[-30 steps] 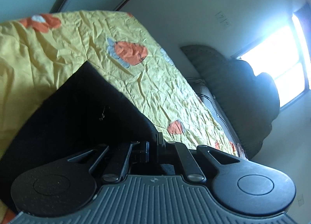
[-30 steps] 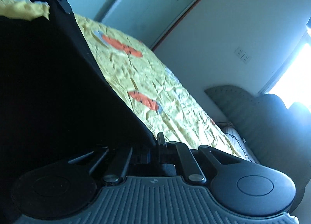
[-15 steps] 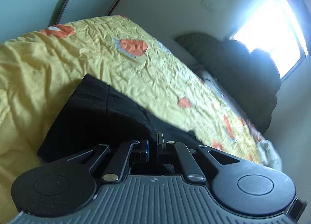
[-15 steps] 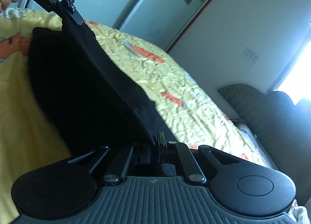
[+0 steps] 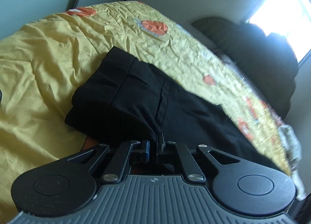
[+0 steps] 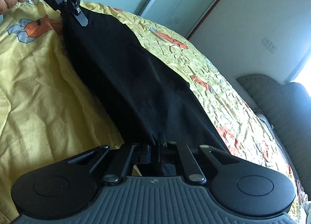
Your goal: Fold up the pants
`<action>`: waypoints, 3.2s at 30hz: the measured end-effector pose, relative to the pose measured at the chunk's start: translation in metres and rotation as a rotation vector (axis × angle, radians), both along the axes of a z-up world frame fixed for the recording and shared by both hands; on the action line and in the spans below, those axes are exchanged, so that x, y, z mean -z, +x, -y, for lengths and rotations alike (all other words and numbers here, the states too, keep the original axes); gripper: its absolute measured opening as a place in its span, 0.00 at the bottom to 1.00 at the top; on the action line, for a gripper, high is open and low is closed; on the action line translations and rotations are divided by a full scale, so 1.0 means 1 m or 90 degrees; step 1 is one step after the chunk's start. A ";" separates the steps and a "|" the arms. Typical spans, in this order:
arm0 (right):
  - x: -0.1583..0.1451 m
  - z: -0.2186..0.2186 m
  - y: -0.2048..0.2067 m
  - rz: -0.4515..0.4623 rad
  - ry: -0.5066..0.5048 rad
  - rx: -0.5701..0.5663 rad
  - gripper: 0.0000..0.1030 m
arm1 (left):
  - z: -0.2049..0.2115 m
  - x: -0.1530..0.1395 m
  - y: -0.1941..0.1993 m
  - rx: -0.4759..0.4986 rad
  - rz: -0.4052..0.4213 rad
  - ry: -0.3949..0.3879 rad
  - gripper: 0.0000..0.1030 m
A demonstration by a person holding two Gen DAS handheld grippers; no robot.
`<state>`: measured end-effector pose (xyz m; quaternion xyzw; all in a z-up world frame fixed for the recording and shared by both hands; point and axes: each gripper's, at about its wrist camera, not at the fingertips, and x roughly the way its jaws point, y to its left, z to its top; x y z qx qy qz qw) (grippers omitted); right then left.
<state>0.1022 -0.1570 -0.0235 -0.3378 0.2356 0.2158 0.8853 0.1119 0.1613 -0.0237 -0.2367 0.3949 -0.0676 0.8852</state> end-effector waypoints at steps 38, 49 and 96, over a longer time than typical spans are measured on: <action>0.029 0.379 0.001 -0.145 0.847 0.623 0.74 | 0.301 0.003 0.015 0.479 0.052 0.205 0.41; -0.003 0.367 0.090 -0.155 0.731 0.545 0.80 | 0.320 0.011 0.005 0.526 0.063 0.196 0.54; 0.044 0.424 0.118 -0.106 0.835 0.640 0.09 | 0.408 0.022 -0.023 0.608 0.175 0.252 0.54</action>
